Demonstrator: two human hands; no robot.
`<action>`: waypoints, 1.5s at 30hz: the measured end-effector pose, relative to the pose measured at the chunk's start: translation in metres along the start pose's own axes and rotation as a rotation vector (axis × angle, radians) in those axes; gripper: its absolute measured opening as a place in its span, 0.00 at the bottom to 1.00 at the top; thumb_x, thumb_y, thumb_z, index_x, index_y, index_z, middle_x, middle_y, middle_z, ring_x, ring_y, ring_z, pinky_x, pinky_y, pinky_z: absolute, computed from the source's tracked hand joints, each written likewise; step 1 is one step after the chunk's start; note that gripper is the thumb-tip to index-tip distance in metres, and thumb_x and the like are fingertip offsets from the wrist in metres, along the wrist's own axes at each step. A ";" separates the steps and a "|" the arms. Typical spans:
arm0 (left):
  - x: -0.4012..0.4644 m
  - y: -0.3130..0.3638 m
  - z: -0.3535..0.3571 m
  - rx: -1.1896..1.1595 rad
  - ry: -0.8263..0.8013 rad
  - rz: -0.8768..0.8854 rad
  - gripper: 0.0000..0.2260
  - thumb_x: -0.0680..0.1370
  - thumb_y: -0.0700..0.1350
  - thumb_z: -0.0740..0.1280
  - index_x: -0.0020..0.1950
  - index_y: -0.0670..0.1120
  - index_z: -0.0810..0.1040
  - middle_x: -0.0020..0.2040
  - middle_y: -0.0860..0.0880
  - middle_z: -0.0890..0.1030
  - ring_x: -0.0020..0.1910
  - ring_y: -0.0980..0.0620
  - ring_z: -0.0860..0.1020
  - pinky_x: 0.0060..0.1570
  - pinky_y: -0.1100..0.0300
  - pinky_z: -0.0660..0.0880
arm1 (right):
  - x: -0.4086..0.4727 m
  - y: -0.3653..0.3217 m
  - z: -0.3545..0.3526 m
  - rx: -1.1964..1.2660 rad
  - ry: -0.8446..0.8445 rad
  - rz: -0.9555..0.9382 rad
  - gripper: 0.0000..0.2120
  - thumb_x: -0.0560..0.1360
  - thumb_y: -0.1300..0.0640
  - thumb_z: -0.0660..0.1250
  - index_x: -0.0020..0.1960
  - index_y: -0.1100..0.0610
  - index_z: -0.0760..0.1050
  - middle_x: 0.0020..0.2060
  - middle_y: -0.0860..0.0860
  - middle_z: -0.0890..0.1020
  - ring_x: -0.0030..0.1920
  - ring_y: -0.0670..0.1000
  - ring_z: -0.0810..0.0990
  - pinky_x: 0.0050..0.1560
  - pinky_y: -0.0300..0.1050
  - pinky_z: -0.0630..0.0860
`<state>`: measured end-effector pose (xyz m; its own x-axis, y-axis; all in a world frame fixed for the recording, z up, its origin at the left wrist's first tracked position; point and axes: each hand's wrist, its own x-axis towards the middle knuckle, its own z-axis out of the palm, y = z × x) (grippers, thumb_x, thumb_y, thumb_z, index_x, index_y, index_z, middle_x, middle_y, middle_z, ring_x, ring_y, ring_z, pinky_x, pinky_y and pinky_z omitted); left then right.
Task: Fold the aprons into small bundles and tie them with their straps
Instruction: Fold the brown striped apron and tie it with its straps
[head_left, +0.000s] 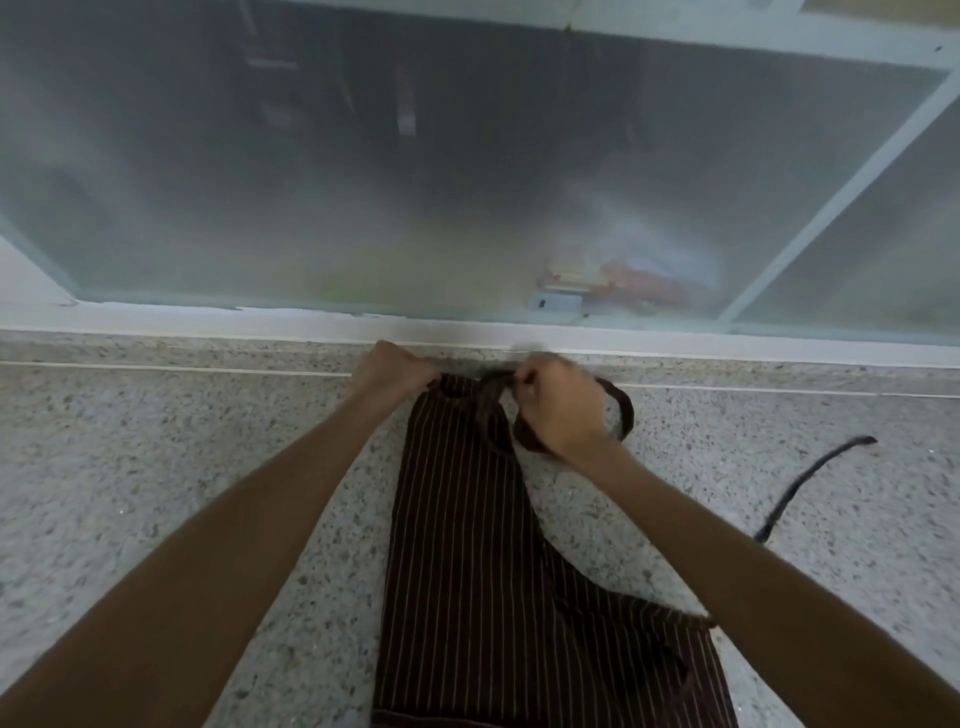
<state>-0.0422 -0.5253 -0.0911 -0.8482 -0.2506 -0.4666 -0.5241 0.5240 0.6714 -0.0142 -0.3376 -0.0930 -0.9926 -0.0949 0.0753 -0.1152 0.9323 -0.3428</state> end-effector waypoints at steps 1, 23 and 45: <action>-0.002 -0.002 0.001 -0.186 -0.072 -0.065 0.08 0.70 0.44 0.69 0.31 0.46 0.76 0.28 0.50 0.76 0.30 0.54 0.74 0.36 0.62 0.72 | 0.005 0.008 -0.001 0.025 0.028 0.073 0.06 0.76 0.57 0.63 0.49 0.52 0.79 0.43 0.51 0.82 0.44 0.54 0.81 0.39 0.42 0.73; -0.018 -0.094 0.012 1.123 0.004 0.648 0.37 0.72 0.70 0.36 0.77 0.53 0.44 0.77 0.51 0.45 0.77 0.47 0.46 0.72 0.46 0.41 | -0.015 0.037 0.042 -0.364 -0.377 -0.609 0.23 0.82 0.49 0.51 0.75 0.53 0.58 0.74 0.50 0.61 0.75 0.51 0.56 0.74 0.51 0.49; -0.148 -0.118 0.055 1.134 -0.398 0.521 0.51 0.66 0.73 0.61 0.74 0.56 0.32 0.76 0.50 0.33 0.75 0.45 0.38 0.72 0.45 0.41 | -0.214 0.113 -0.045 0.052 -0.297 0.294 0.08 0.75 0.60 0.66 0.47 0.51 0.83 0.46 0.46 0.84 0.46 0.48 0.82 0.51 0.43 0.78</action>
<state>0.1491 -0.5055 -0.1331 -0.7477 0.3421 -0.5691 0.3772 0.9242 0.0600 0.1872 -0.1962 -0.1055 -0.9505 0.0689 -0.3029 0.1802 0.9167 -0.3567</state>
